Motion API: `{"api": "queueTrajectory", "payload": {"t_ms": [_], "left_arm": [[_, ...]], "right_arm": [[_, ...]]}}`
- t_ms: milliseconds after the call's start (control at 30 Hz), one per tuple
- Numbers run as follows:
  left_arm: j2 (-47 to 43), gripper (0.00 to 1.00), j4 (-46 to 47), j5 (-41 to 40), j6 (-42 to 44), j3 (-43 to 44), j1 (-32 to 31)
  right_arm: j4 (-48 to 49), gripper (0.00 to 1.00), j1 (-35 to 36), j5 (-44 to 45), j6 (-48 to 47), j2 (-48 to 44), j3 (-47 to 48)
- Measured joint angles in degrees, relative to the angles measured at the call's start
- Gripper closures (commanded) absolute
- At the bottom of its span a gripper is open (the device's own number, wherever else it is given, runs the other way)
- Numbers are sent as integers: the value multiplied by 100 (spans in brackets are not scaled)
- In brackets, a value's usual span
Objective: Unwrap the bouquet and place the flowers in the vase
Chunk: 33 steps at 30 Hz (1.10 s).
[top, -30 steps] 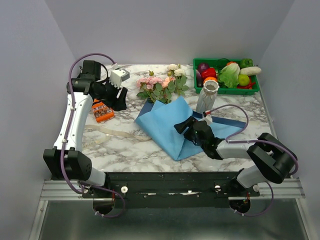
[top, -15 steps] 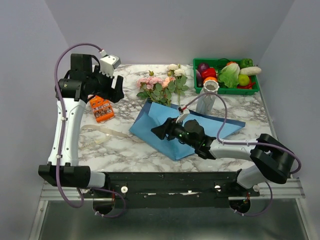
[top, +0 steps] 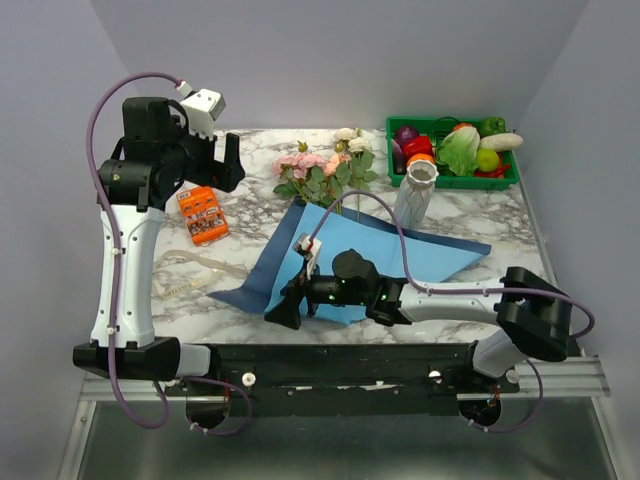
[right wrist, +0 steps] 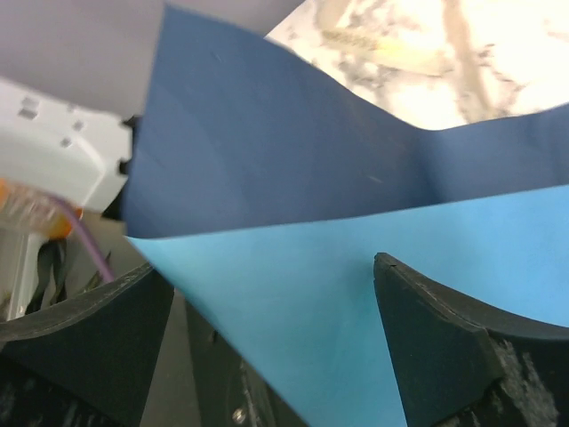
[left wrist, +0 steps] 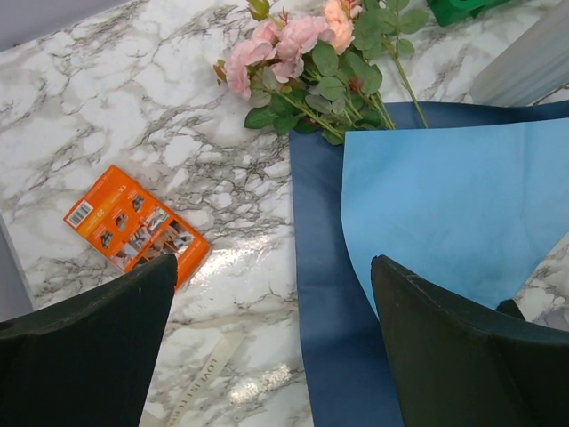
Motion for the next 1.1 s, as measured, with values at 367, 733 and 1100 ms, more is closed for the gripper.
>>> {"api": "queueTrajectory", "payload": {"t_ms": [367,733,1100], "left_arm": [[321,1,321,44,98,-1172,-442],[2138,7,501,1010,723,-1810,-1220],[3169,9,737,1311,610,-1574,-1207]], "right_arm": [[-1794,2,221,859,-573,-2806,-350],[-3390,16,-44,3803,-623,-5436,-555],[-4223,20,-46,4424,-439,-5807,-551]]}}
